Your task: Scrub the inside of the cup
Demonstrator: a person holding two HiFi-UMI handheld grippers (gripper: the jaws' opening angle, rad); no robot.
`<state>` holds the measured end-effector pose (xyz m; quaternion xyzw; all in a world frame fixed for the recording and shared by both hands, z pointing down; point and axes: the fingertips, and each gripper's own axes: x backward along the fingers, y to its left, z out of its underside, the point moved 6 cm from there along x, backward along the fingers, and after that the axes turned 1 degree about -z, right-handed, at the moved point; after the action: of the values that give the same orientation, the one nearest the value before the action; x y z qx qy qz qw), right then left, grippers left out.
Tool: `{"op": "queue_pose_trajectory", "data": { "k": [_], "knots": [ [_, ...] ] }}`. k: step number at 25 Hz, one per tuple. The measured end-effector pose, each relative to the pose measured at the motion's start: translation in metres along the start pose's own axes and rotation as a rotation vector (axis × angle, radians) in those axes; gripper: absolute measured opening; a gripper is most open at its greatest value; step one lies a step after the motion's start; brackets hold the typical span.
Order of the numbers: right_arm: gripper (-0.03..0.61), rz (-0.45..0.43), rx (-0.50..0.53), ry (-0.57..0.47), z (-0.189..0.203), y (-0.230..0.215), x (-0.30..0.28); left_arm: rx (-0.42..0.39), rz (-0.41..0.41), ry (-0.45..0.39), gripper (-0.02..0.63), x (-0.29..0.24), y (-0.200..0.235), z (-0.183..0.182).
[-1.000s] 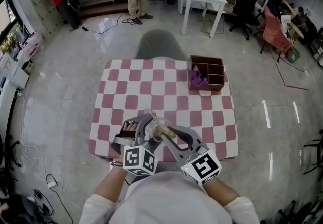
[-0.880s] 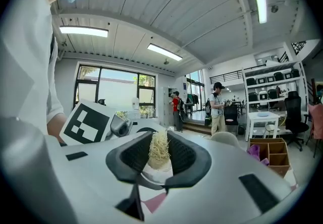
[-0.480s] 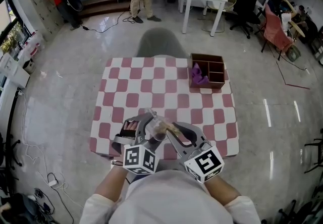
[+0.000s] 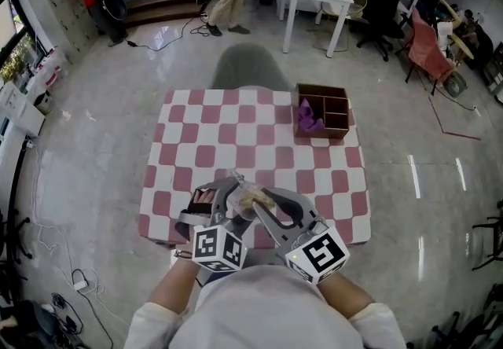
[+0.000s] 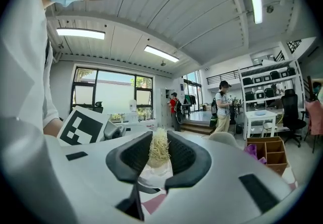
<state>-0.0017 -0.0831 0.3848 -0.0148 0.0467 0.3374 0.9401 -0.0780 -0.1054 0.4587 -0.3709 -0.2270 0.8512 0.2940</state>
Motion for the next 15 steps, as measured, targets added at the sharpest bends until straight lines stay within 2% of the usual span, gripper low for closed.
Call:
{"op": "queue_pose_trajectory", "data": {
  "k": [4,7,12,15],
  "knots": [
    [0.104,0.047,-0.005,0.046,0.010,-0.010,0.001,0.007,-0.006,-0.002,0.364,0.000,0.003,0.001],
    [0.104,0.040,-0.026,0.062,0.017,-0.009,0.001,0.020,-0.019,0.004,0.364,-0.002,0.011,0.007],
    [0.104,-0.004,-0.064,0.012,0.016,-0.004,-0.002,0.037,-0.019,0.008,0.364,-0.012,0.018,0.015],
    [0.104,0.015,-0.093,-0.026,0.012,-0.010,-0.001,0.053,-0.010,-0.006,0.364,-0.021,0.019,0.016]
  ]
}}
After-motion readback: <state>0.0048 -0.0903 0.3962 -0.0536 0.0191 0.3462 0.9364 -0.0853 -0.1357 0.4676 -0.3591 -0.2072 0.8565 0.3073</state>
